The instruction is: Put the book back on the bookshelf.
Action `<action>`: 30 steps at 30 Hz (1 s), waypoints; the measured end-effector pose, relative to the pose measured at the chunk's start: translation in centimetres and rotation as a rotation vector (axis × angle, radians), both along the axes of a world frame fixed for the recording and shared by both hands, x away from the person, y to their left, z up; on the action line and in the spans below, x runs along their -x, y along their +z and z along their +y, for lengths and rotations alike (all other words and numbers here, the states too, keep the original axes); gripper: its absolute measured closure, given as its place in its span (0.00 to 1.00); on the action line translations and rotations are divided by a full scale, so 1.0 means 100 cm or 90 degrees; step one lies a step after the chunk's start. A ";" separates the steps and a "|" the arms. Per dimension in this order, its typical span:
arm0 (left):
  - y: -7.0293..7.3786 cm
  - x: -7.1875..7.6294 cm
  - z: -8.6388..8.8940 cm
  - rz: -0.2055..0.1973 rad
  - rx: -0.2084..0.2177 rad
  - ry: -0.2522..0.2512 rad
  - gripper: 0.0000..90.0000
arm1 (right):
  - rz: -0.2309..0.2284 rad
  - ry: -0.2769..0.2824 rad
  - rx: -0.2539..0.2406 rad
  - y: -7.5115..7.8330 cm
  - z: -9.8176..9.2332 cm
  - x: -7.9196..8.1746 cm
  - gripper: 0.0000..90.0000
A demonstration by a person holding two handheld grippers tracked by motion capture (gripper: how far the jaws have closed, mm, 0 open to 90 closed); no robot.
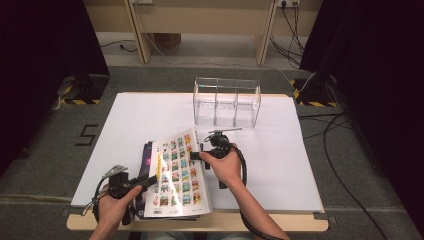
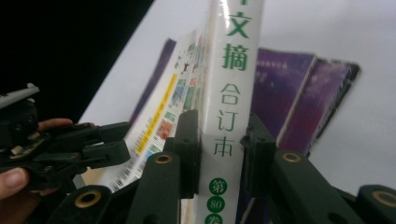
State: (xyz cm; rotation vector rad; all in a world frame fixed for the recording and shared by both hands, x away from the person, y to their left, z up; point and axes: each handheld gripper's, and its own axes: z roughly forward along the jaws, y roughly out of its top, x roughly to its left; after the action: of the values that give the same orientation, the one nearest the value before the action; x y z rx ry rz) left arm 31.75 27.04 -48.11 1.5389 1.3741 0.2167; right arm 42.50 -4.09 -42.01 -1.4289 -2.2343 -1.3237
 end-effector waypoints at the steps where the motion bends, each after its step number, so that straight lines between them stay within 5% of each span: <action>1: 0.003 0.001 0.005 -0.022 0.004 0.017 0.58 | -0.020 -0.001 0.003 0.009 0.000 0.001 0.82; 8: 0.002 0.002 0.013 -0.046 0.006 0.056 0.57 | -0.098 -0.018 0.006 0.035 -0.008 0.010 0.83; 18: -0.001 0.002 0.013 -0.066 -0.013 0.060 0.57 | -0.184 -0.068 -0.006 0.068 -0.032 0.017 0.83; 30: -0.002 0.003 0.012 -0.073 -0.012 0.063 0.57 | -0.242 -0.142 -0.022 0.105 -0.078 0.014 0.83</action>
State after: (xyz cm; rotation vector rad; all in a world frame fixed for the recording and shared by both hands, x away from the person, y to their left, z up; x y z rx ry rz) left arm 31.43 28.24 -48.29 1.4536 1.3613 0.3745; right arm 41.10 -11.86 -31.52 -1.5615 -2.3062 -1.8326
